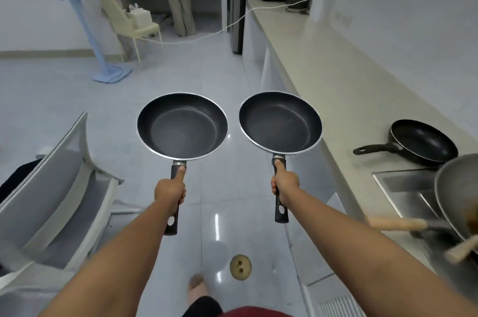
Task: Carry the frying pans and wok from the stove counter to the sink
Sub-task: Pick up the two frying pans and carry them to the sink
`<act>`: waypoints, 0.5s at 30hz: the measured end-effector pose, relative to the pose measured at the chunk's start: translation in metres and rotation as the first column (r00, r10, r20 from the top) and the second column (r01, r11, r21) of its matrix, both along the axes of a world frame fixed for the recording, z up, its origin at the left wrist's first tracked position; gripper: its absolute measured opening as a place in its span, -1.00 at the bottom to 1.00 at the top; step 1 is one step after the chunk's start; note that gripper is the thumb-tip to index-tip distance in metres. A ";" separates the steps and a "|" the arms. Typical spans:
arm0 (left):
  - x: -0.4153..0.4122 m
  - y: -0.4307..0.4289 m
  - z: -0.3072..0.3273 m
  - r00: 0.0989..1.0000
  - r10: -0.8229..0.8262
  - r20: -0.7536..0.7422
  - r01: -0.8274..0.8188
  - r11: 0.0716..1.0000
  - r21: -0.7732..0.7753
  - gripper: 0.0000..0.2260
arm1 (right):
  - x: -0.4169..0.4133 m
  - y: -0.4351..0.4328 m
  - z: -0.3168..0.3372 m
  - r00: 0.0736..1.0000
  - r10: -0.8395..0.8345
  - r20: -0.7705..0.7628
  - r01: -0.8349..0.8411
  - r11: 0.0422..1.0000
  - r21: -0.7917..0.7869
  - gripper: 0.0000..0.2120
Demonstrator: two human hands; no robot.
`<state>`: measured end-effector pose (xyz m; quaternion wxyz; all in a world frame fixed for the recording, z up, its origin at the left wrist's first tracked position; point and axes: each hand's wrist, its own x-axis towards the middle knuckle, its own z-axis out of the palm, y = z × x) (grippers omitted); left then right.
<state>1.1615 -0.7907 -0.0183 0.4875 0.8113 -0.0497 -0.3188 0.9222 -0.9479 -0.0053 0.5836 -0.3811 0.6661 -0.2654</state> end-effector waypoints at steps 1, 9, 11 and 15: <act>0.011 -0.023 0.001 1.000 -0.018 0.012 0.018 1.000 0.000 -0.52 | 0.009 -0.019 0.001 1.000 -0.022 0.007 0.022 1.000 -0.011 -0.56; 0.103 -0.226 0.024 0.955 -0.286 0.077 0.286 0.958 0.011 -0.53 | 0.069 -0.170 0.016 0.964 -0.261 0.039 0.263 0.964 -0.040 -0.52; 0.113 -0.277 0.032 0.931 -0.355 0.086 0.357 0.934 -0.006 -0.53 | 0.075 -0.203 0.021 0.940 -0.340 0.040 0.341 0.939 -0.046 -0.51; 0.104 -0.374 0.041 0.877 -0.477 0.050 0.479 0.876 -0.049 -0.54 | 0.071 -0.263 0.027 0.876 -0.479 0.057 0.482 0.873 -0.071 -0.52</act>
